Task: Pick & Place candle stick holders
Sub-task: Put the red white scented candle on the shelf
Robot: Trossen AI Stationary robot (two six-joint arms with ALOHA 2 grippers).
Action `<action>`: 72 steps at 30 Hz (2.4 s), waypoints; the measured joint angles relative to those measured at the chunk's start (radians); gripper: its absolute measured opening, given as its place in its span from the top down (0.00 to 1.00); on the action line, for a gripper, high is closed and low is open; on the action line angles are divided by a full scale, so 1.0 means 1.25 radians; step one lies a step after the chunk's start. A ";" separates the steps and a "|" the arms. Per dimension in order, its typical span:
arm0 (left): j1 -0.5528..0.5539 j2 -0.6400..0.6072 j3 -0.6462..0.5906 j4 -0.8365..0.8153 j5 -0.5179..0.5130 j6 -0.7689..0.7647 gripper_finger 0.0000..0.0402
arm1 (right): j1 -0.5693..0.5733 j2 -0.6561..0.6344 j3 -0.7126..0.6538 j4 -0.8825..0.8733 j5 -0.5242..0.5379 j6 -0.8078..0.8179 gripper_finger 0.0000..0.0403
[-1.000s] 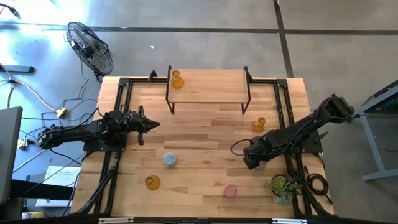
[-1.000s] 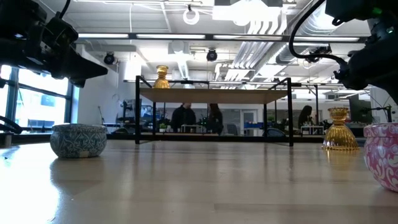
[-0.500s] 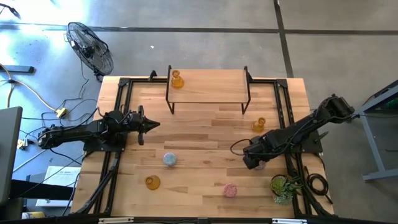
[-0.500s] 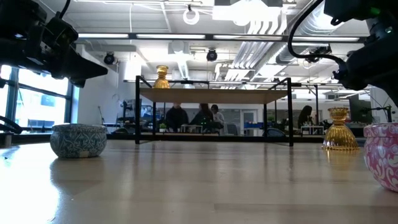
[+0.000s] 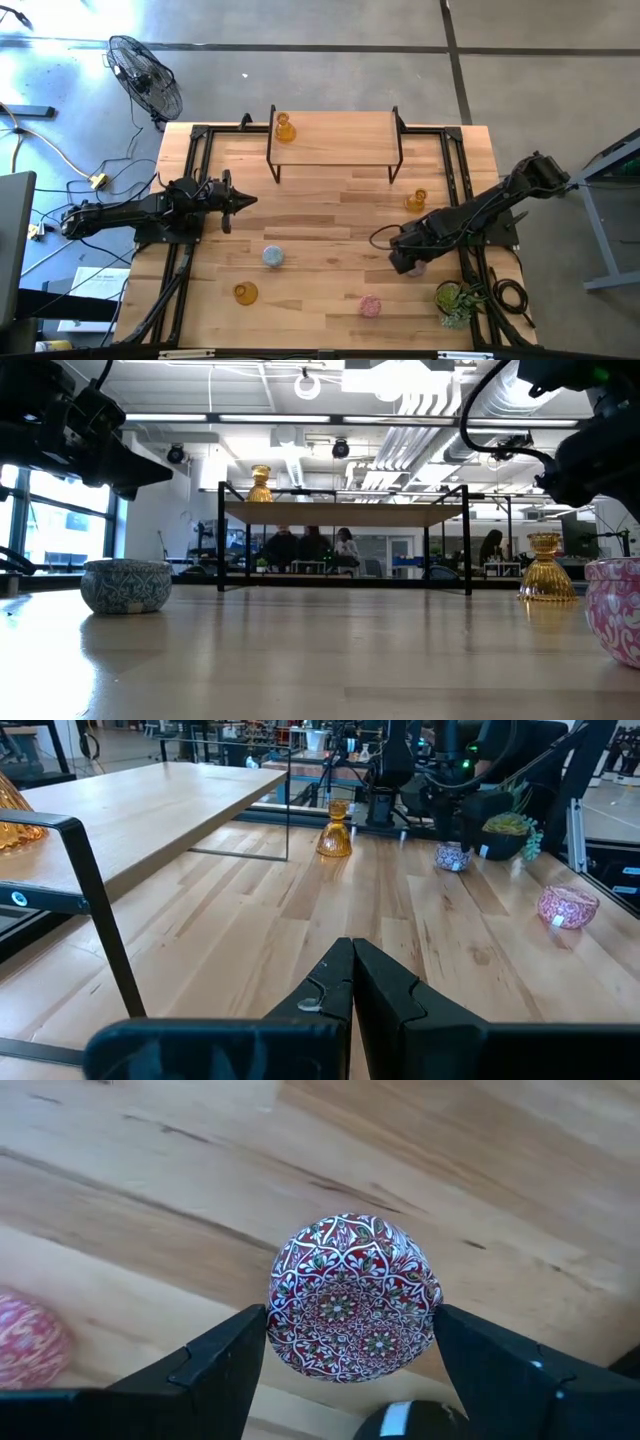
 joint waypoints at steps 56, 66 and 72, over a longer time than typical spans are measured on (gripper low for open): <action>0.000 0.000 0.000 0.000 -0.002 -0.065 0.99 | 0.036 0.000 0.001 0.116 0.096 0.041 0.30; 0.000 0.000 0.000 0.000 -0.002 -0.066 0.99 | 0.037 0.000 0.001 0.142 0.134 0.057 0.30; 0.000 0.000 0.000 0.000 -0.002 -0.065 0.99 | 0.041 0.000 0.001 0.129 0.129 0.066 0.30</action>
